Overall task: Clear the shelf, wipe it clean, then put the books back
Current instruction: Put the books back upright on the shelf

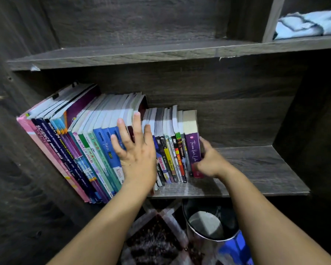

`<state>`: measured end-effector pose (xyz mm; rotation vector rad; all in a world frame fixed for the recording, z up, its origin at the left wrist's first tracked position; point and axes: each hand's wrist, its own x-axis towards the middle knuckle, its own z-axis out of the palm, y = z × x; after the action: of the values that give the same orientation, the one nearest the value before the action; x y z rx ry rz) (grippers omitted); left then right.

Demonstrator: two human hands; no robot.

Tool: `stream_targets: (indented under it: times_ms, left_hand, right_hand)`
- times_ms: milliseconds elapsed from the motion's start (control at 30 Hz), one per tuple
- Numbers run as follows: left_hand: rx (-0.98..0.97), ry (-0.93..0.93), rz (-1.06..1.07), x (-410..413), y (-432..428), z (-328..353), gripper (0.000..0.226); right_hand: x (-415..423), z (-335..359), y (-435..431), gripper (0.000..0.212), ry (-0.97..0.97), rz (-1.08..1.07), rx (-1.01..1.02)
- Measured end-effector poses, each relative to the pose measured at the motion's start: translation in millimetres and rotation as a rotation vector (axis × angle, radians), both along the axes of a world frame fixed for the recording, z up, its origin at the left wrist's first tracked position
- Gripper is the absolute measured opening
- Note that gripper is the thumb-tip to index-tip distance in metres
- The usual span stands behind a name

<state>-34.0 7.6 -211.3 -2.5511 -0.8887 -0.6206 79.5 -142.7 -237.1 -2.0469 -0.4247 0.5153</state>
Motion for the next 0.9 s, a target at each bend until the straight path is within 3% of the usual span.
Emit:
stream_targets:
  times_ms: [100,267,333,467,533,633,667,833,900]
  left_hand:
    - [0.011,0.071,-0.127,3.9,-12.2,0.8,0.114]
    - [-0.081,0.110,-0.332,6.7,-37.1,14.9,0.093]
    - [-0.146,0.040,-0.357,8.3,-40.0,19.2,0.081]
    - [-0.267,-0.223,-0.423,5.4,-49.9,23.1,0.032]
    - [-0.325,-0.299,-0.427,-2.5,-61.9,19.1,0.023]
    - [-0.604,-0.310,-0.435,-15.8,-81.9,12.0,0.013]
    - [-0.687,-0.301,-0.426,-18.1,-85.6,10.7,0.014]
    - [-0.803,-0.175,-0.335,-15.4,-88.7,16.5,0.102]
    - [-0.771,-0.077,-0.305,-16.3,-88.0,13.3,0.113]
  right_hand:
    - [3.4,1.1,-8.8,0.106,0.047,-0.004,0.050]
    - [-0.3,-5.7,-5.6,0.107,0.007,0.032,0.026]
    - [1.2,-5.5,-5.9,0.107,0.014,0.035,0.021]
    - [4.3,-6.4,-5.6,0.096,0.026,0.015,0.030]
    - [7.9,-8.6,-4.8,0.087,0.029,-0.010,0.054]
    - [13.8,-10.9,-2.9,0.069,0.020,-0.038,0.071]
    - [13.6,-9.2,-2.0,0.067,0.004,-0.046,0.078]
    - [7.6,-0.5,9.8,0.069,-0.101,-0.061,0.049]
    - [5.3,1.9,16.0,0.084,-0.197,-0.061,0.079]
